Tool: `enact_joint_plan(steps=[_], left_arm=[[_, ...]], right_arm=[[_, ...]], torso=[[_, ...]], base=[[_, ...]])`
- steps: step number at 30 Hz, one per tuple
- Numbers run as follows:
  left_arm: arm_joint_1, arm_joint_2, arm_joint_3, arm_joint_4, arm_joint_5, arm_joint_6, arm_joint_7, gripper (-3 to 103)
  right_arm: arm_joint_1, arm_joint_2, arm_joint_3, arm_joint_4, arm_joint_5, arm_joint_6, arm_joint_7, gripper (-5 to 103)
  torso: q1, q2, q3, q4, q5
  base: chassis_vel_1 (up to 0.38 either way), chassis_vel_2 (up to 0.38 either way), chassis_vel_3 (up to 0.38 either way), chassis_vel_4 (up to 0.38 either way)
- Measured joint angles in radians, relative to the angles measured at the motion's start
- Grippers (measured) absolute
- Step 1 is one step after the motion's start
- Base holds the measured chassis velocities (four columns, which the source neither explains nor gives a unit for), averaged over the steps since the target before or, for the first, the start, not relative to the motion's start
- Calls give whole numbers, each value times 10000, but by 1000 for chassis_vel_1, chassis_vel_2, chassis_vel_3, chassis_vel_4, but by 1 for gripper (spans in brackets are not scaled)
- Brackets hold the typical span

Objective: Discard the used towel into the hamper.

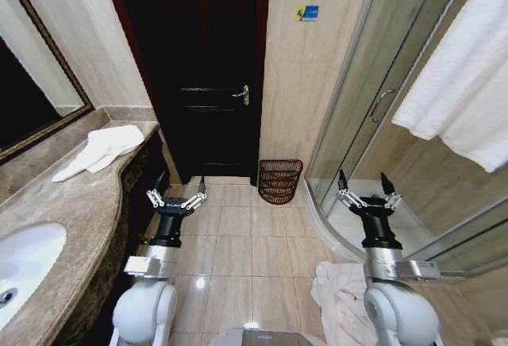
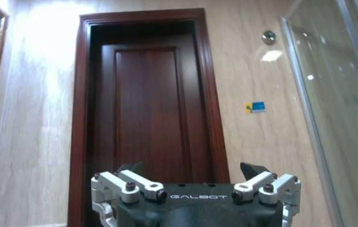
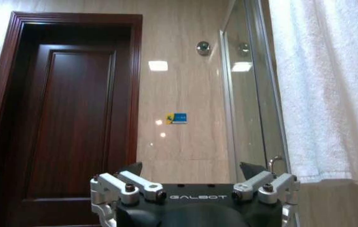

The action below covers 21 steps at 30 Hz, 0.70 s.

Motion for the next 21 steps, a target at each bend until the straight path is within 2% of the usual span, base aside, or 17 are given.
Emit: enact_joint_plan(steps=[3,4,5,6,7,8,9,10,11,13,14,17,18,19,21], left_arm=[[26,-35,-44,-87,251,165,256,100],[59,-46,-161,-187,376,240,766,100],[62,-40,-500,-302,536,101,1791,100],[13,-50,-846,-373,843,-84,2543,100],[13,-50,-846,-373,843,-84,2543,100],[-19,-68,-1070,-399,1126,-258,2982,100],[-6,-82,-1137,-397,1127,-363,3125,100],[49,-91,-1089,-345,683,-432,3113,100],[49,-91,-1089,-345,683,-432,3113,100],[30,-96,-945,-106,-646,-749,2997,100],[30,-96,-945,-106,-646,-749,2997,100],[-82,-96,-689,115,-1978,-868,2860,100],[-82,-96,-689,115,-1978,-868,2860,100],[-77,-96,-558,121,-2315,-782,2755,100],[132,-96,-186,-71,-2660,-92,1763,100]], right_arm=[[-14,-14,38,0,-14,24,-34,100],[-16,-12,51,-7,-24,36,-41,100],[-15,-6,56,-23,-31,43,-45,100],[-16,-4,57,-35,-35,47,-45,100],[-16,-4,57,-35,-35,47,-45,100],[-17,-1,57,-43,-39,50,-47,100],[-18,8,55,-56,-57,61,-66,100],[-27,14,52,-70,-81,72,-81,100],[-27,14,52,-70,-81,72,-81,100],[-95,12,22,-81,-113,79,-93,100],[-95,12,22,-81,-113,79,-93,100],[-148,-34,-9,-115,-142,79,-109,100],[-148,-34,-9,-115,-142,79,-109,100],[-150,-60,-8,-139,-149,78,-116,100],[-147,-119,-6,-190,-125,78,-103,100]], torso=[[0,0,0,0,-1],[0,0,0,0,0],[0,0,0,0,1],[0,0,0,0,3],[0,0,0,0,3],[0,0,0,0,2],[0,0,0,1,-1],[0,0,0,1,1],[0,0,0,1,1],[0,0,-1,0,0],[0,0,-1,0,0],[0,0,0,0,-1],[0,0,0,0,-1],[0,0,0,-1,0],[0,-1,0,-1,0]], base=[[0,0,0,0],[0,0,0,0],[0,0,0,0],[0,0,0,0],[0,0,0,0],[0,0,0,0],[0,0,0,0],[0,0,0,0],[0,0,0,0],[0,0,0,0],[0,0,0,0],[0,0,0,0],[0,0,0,0],[0,0,0,0],[0,0,0,0]])
